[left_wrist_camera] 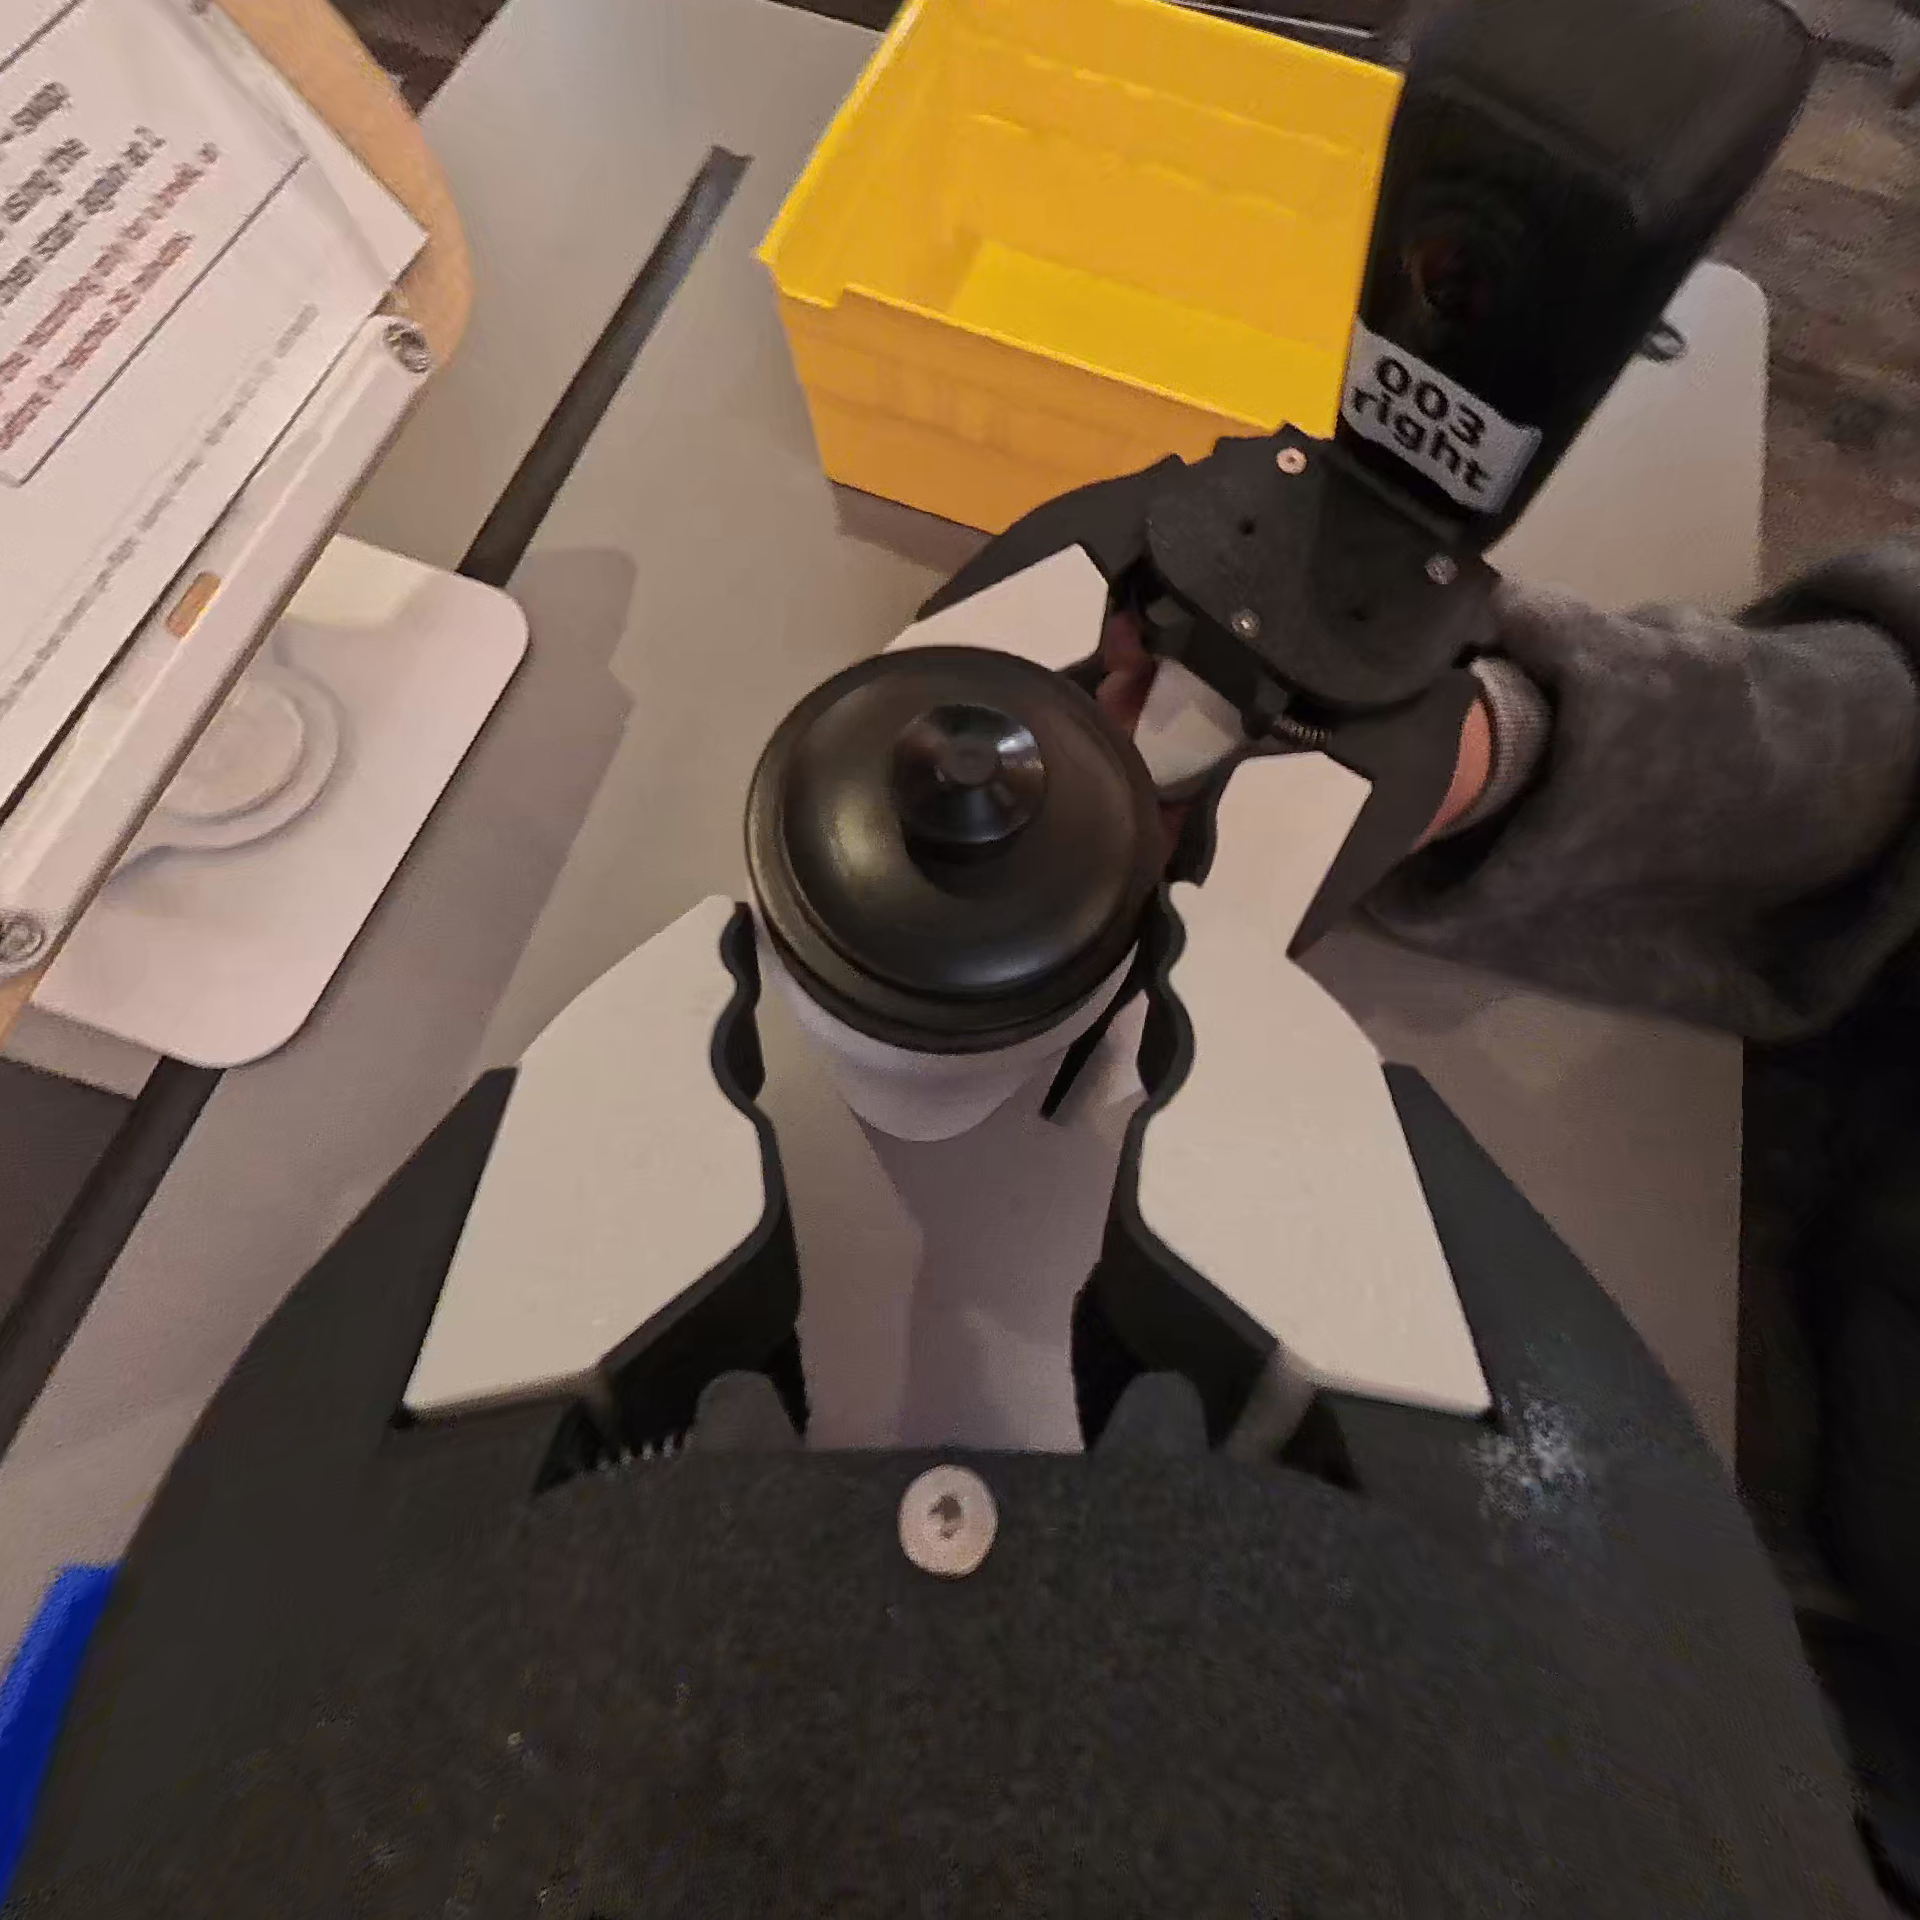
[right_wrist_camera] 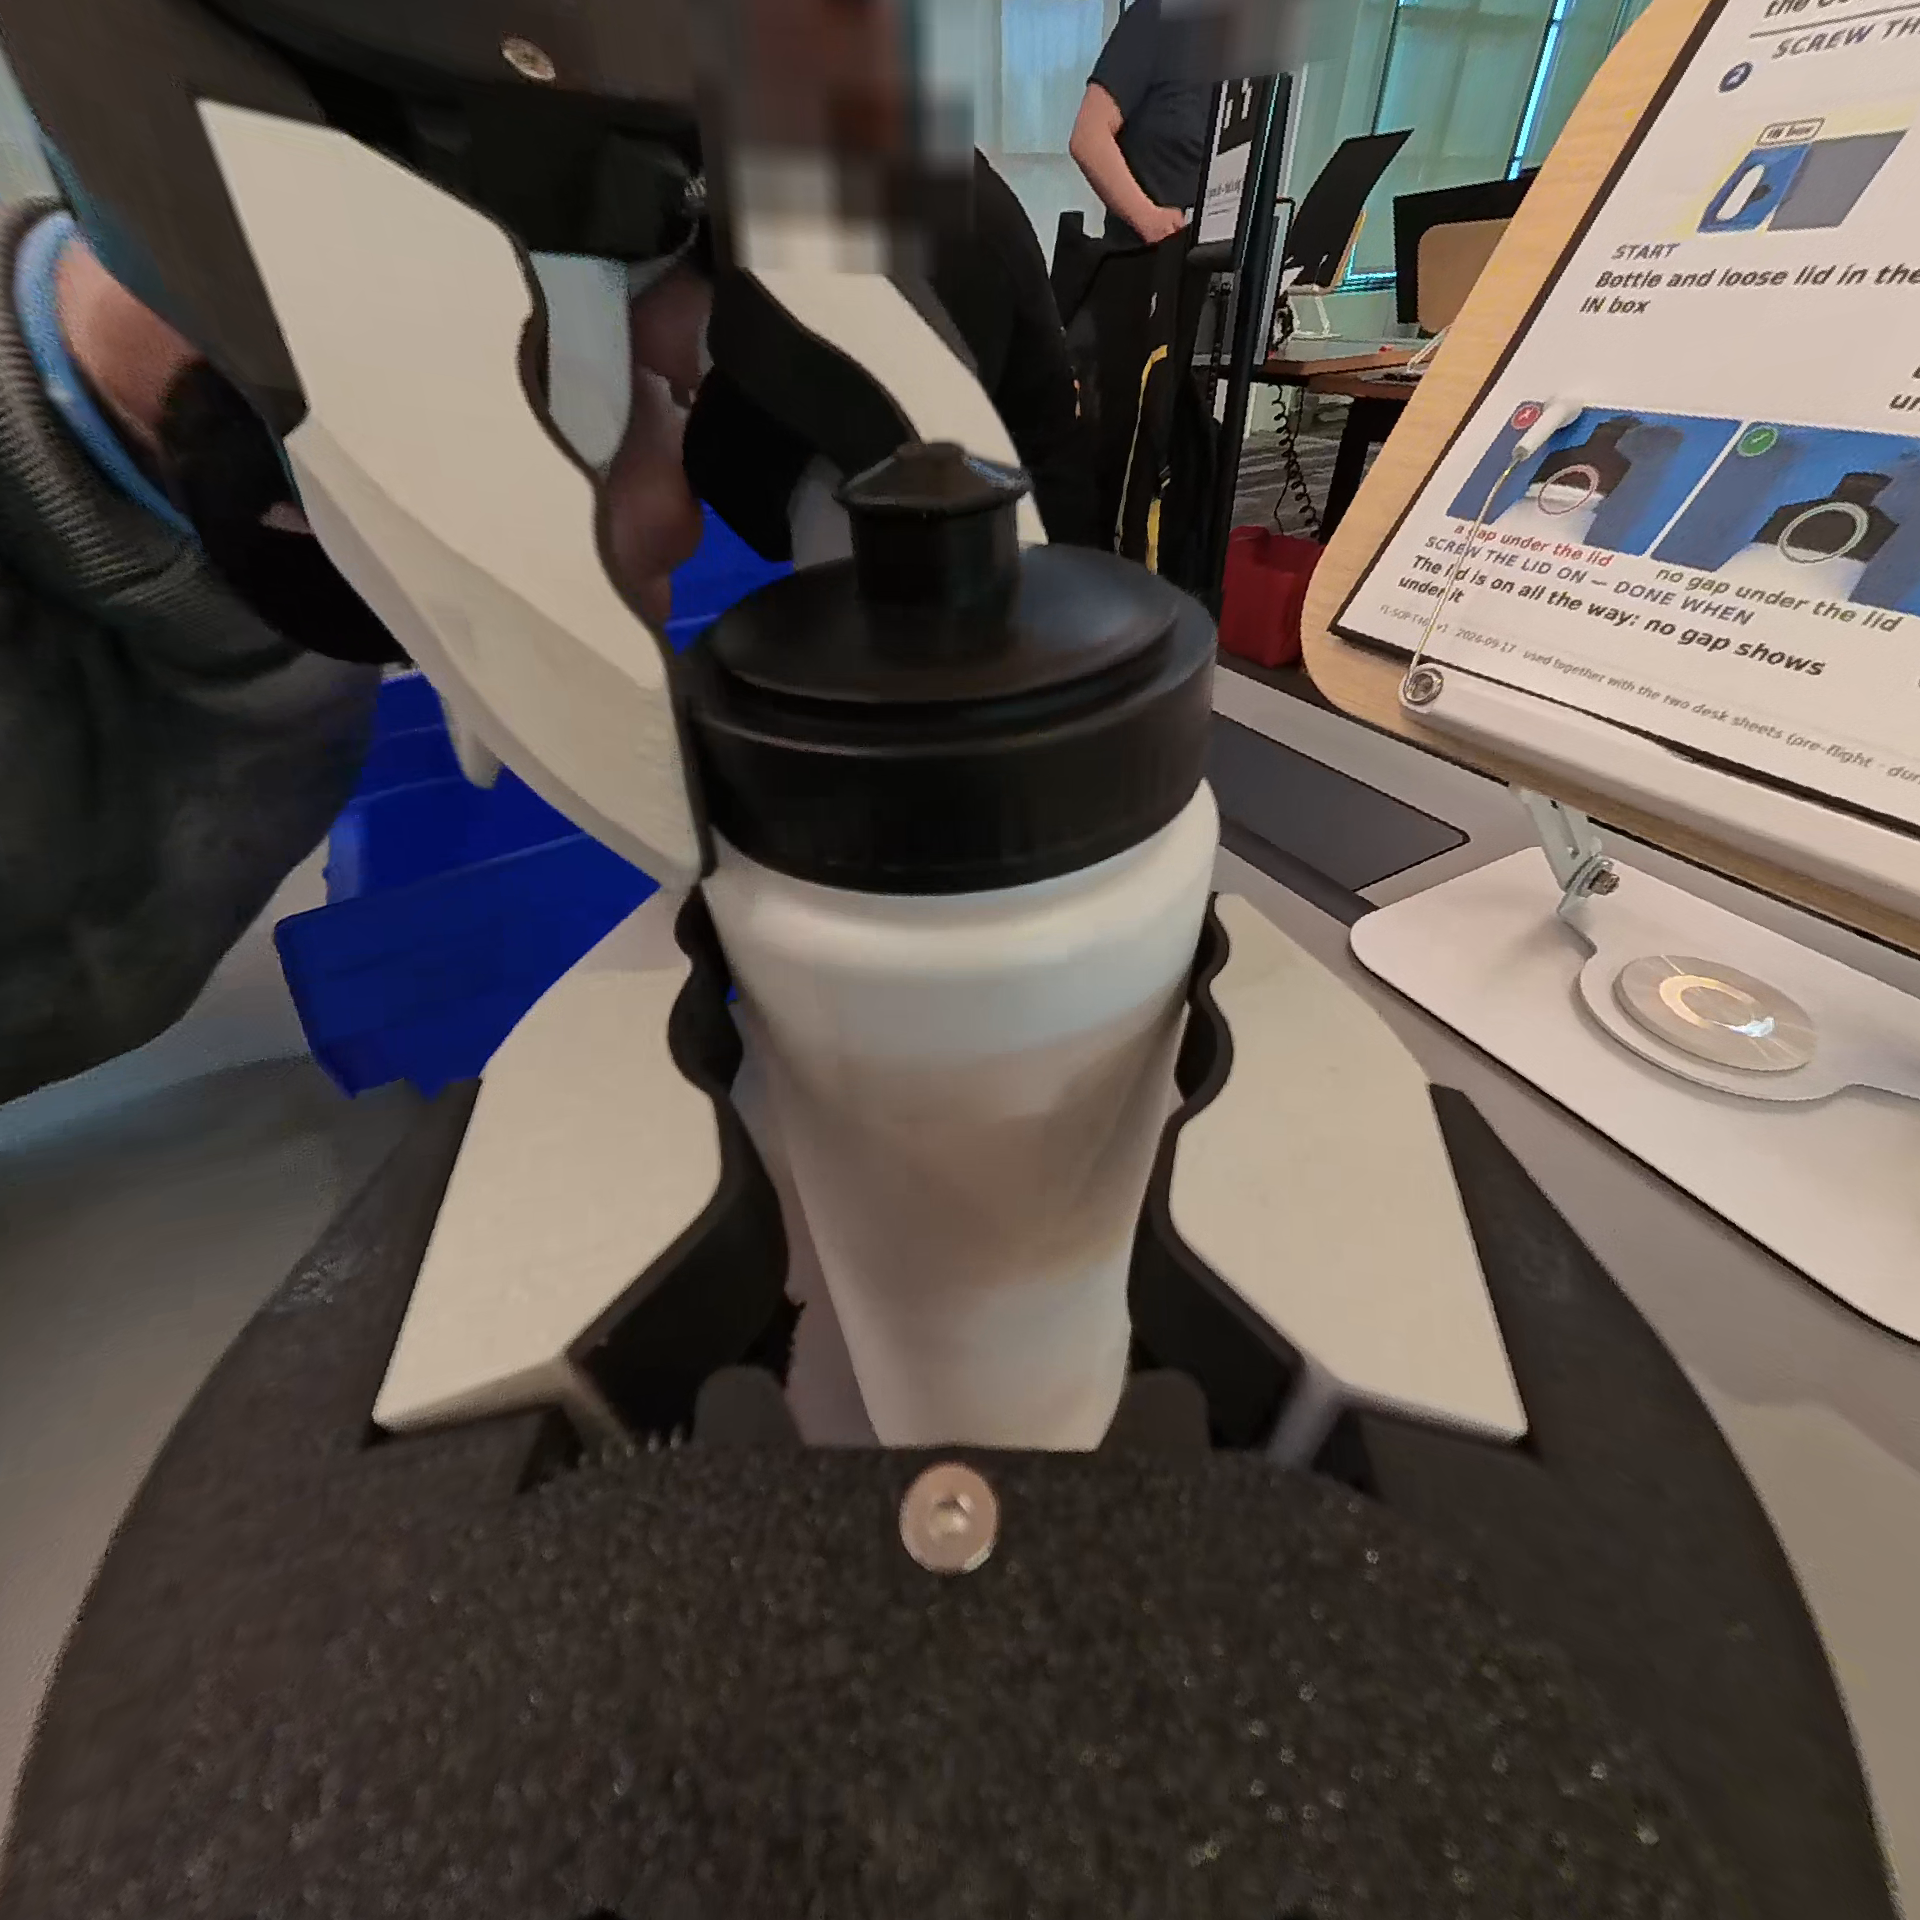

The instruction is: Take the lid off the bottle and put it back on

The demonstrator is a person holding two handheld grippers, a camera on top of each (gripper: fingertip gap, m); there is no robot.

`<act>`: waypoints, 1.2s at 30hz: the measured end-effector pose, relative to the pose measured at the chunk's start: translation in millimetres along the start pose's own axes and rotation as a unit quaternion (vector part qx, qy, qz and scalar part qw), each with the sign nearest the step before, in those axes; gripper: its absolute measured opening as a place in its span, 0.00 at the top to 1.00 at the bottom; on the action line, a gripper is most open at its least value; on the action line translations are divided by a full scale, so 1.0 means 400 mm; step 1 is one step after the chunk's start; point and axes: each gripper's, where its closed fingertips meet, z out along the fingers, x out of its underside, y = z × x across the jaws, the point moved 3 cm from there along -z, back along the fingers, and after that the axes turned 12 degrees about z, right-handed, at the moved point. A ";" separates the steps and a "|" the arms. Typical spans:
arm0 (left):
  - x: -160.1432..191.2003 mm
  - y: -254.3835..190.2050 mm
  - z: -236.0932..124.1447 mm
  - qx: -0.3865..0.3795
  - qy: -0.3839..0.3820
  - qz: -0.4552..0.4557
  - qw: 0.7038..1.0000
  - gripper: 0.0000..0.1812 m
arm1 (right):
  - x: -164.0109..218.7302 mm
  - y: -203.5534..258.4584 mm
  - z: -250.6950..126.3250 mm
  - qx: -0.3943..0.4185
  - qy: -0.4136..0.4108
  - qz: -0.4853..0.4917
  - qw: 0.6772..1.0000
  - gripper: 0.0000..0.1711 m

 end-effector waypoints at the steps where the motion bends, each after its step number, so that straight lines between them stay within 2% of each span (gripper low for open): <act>1: 0.004 0.003 -0.003 0.015 0.001 0.018 1.000 0.61 | 0.000 0.000 0.000 0.000 0.002 0.000 1.000 0.51; 9: 0.028 0.031 -0.027 0.151 -0.003 0.146 0.978 0.69 | 0.001 0.004 0.000 -0.013 0.004 -0.001 1.000 0.51; 12: 0.027 0.044 -0.026 0.184 0.000 0.161 0.969 0.71 | 0.001 0.003 0.000 -0.011 0.003 0.003 1.000 0.51; 15: 0.025 0.048 -0.022 0.186 -0.015 0.136 0.973 0.71 | -0.001 -0.003 0.000 -0.006 -0.005 0.011 1.000 0.51; 18: 0.028 0.036 -0.025 0.164 -0.043 0.099 0.981 0.70 | 0.000 0.000 0.000 -0.007 -0.007 0.007 1.000 0.50; 21: 0.005 0.012 -0.034 0.126 -0.094 0.037 0.987 0.60 | -0.001 0.001 0.001 0.001 -0.007 0.007 1.000 0.50; 23: -0.026 0.017 -0.038 0.052 -0.135 -0.014 0.989 0.56 | -0.001 0.000 0.001 0.006 -0.008 0.007 1.000 0.50; 26: -0.044 0.033 -0.029 -0.071 -0.129 -0.091 0.985 0.50 | -0.001 0.000 0.003 0.017 -0.010 0.009 1.000 0.50; 29: -0.055 0.024 -0.015 -0.139 -0.064 -0.120 0.981 0.51 | -0.001 0.001 0.007 0.027 -0.008 0.008 1.000 0.50; 31: -0.045 0.026 -0.006 -0.175 0.028 -0.139 0.974 0.51 | -0.001 0.002 0.009 0.029 -0.005 0.006 1.000 0.50; 32: -0.040 0.023 -0.001 -0.178 0.076 -0.153 0.969 0.48 | -0.001 0.002 0.009 0.029 -0.005 0.006 1.000 0.50; 36: -0.045 -0.003 0.023 -0.141 0.207 -0.215 0.944 0.53 | -0.001 0.004 0.009 0.030 -0.001 0.002 1.000 0.50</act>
